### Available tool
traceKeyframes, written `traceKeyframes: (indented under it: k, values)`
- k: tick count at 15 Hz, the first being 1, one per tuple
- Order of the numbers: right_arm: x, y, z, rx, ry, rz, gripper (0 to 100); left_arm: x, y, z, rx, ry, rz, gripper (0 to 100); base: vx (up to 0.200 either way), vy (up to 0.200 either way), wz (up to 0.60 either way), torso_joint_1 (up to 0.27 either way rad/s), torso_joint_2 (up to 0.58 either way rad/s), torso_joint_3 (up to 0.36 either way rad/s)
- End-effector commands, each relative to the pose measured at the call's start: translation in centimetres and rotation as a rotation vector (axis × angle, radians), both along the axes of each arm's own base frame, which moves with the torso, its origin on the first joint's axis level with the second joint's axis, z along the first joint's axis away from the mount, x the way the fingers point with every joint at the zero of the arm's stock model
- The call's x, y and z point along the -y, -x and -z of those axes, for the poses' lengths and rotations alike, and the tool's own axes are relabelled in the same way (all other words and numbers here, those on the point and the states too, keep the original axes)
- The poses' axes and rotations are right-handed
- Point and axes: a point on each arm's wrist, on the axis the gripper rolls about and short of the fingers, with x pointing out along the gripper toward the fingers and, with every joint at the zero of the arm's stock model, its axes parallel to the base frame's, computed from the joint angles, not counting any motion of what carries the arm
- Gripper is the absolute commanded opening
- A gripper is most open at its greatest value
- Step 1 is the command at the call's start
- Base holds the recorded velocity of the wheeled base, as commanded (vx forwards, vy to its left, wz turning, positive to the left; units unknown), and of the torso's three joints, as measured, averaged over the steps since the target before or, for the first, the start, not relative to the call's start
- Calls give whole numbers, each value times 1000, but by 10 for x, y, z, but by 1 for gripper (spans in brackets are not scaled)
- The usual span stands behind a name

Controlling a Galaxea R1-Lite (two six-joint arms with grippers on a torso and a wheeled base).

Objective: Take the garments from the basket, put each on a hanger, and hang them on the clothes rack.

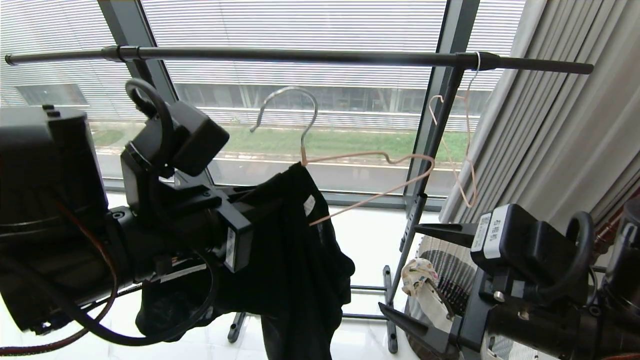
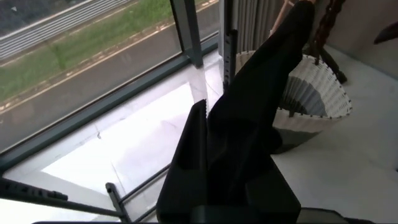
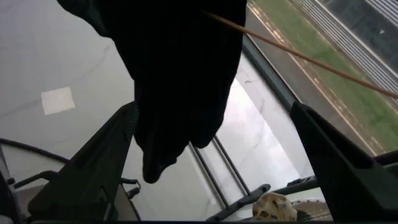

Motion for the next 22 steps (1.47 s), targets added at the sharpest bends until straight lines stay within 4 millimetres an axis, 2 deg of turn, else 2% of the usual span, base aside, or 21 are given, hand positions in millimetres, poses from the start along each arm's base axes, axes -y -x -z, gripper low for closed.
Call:
traceKeyframes:
  k: [1,5,9,15,20,22]
  values:
    - [-23,-9,10,-81,-66,19,100,2,-4,-18,36,51,-4,0,0,0,0,0,0,0]
    - [-61,-30,17,-178,-215,172,100,-1,5,-29,63,90,7,0,0,0,0,0,0,0]
    - [-78,-42,26,-210,-280,281,100,-1,13,-34,79,104,32,0,0,0,0,0,0,0]
    - [-70,-41,23,-213,-336,394,100,-1,14,-34,79,104,35,0,0,0,0,0,0,0]
    - [-56,-34,3,-193,-398,384,100,1,16,-33,78,102,46,0,0,0,0,0,0,0]
    - [-58,-36,6,-196,-386,389,100,6,21,-35,81,107,79,0,0,0,0,0,0,0]
